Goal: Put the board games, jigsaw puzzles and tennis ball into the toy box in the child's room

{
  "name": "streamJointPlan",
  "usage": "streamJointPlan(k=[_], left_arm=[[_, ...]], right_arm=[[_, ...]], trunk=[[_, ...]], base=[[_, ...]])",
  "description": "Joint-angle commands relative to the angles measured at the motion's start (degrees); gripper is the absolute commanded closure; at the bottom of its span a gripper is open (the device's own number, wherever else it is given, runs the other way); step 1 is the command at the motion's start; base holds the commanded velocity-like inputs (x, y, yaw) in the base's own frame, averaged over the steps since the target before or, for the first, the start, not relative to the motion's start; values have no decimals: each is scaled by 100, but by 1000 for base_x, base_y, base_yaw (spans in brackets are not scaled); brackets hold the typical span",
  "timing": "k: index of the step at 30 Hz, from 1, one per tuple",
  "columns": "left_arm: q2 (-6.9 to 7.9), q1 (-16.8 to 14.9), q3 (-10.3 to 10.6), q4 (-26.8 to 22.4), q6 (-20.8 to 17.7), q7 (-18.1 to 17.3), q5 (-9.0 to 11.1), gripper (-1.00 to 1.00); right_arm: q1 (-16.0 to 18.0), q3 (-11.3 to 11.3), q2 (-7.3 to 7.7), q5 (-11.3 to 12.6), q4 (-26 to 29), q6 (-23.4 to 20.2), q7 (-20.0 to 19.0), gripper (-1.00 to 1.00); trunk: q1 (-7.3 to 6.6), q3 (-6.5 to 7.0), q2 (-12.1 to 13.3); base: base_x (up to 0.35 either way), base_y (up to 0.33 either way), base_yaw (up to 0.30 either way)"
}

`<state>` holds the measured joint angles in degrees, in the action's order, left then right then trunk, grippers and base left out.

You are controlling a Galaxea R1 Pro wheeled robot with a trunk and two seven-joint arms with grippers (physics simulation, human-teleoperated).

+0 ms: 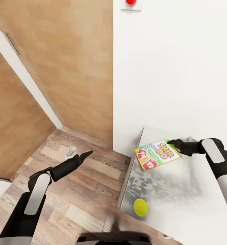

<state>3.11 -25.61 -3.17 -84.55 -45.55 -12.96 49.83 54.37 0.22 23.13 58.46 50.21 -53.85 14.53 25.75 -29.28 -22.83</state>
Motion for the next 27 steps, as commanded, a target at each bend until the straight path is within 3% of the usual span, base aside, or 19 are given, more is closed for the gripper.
streamJointPlan(k=[1,27], left_arm=[[-2,-5,-8,0,-33,-22,-9,-100],[-3,-5,-8,0,-33,-23,-9,-100]], right_arm=[[2,3,4,77,6,-11,54,-100],[3,4,3,73,7,-12,59,-100]], trunk=[[3,-8,-9],[3,4,-9]], base=[[0,0,161],[0,0,51]])
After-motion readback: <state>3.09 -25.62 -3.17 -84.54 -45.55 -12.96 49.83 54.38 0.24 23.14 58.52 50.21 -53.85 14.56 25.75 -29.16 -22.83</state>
